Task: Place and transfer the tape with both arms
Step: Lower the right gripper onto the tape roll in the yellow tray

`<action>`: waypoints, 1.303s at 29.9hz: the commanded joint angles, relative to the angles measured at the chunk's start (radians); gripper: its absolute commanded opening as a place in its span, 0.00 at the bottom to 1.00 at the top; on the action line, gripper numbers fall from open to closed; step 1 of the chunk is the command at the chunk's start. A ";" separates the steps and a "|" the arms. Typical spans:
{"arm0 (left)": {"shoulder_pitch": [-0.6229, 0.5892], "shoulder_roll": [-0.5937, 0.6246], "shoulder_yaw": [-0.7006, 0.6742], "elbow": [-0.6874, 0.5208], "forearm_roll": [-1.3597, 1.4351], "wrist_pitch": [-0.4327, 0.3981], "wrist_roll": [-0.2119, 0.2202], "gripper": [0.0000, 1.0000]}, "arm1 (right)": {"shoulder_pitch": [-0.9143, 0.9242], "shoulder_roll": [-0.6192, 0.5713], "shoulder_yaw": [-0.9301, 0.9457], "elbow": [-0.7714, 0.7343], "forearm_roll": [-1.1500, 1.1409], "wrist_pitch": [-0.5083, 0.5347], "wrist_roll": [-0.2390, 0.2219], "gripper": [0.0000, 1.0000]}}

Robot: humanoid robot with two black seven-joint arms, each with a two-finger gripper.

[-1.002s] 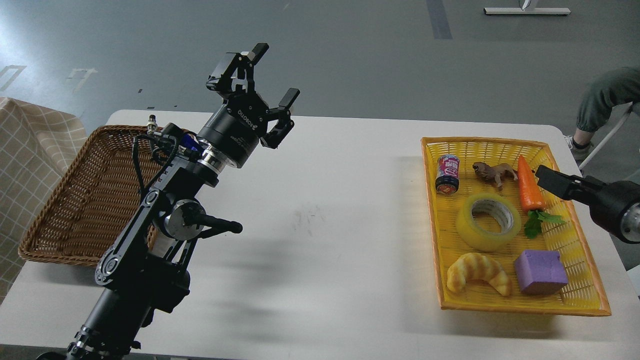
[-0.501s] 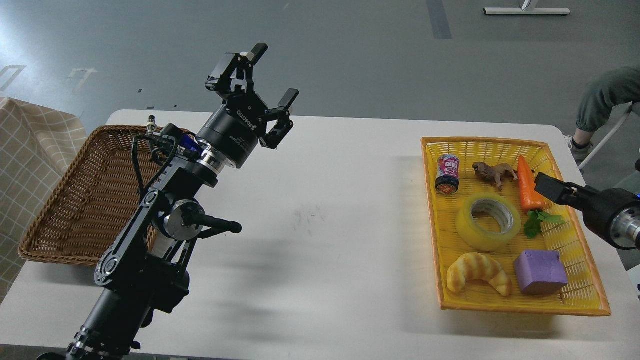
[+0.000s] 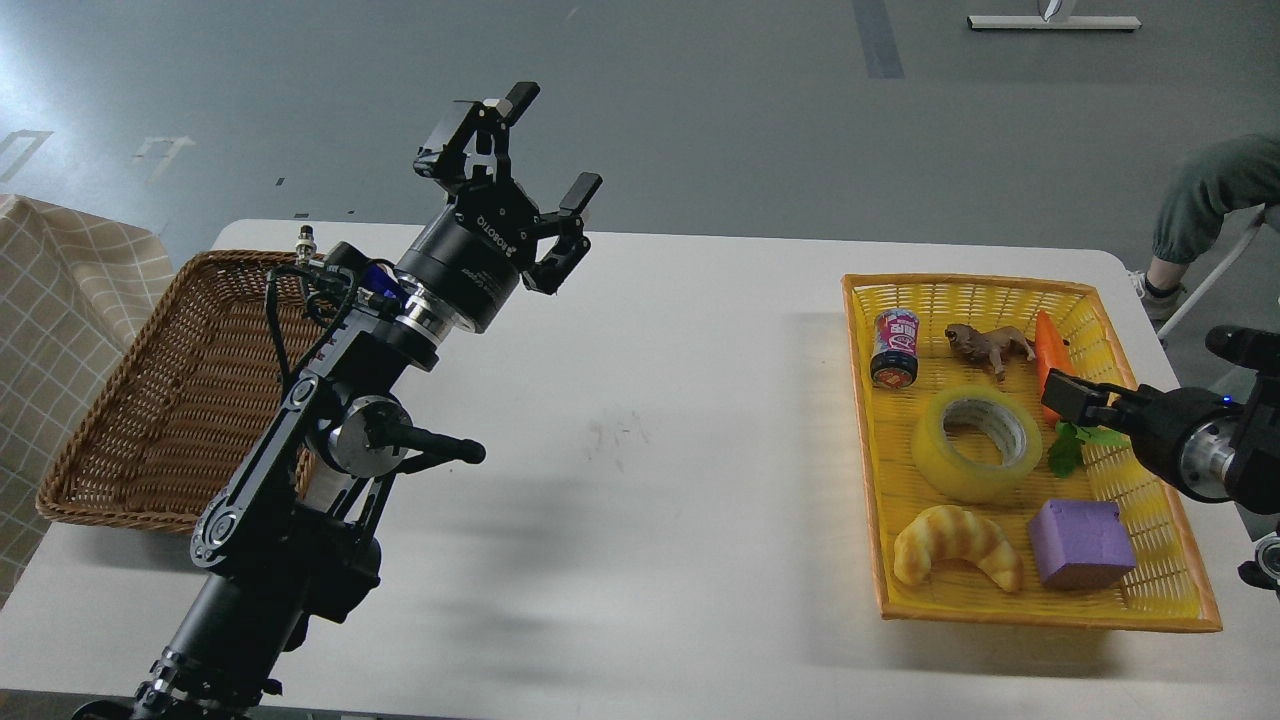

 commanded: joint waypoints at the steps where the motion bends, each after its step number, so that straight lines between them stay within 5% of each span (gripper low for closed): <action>1: 0.003 0.000 0.000 0.000 0.000 -0.001 0.000 0.98 | -0.002 -0.001 -0.020 0.000 0.001 0.000 0.010 0.90; 9: 0.004 0.000 -0.003 -0.002 0.002 -0.005 -0.002 0.98 | 0.053 -0.003 -0.028 0.000 0.000 0.000 0.085 0.86; 39: 0.007 0.000 -0.014 -0.002 0.000 -0.008 -0.005 0.98 | 0.054 -0.006 -0.143 -0.078 -0.031 0.000 0.099 0.87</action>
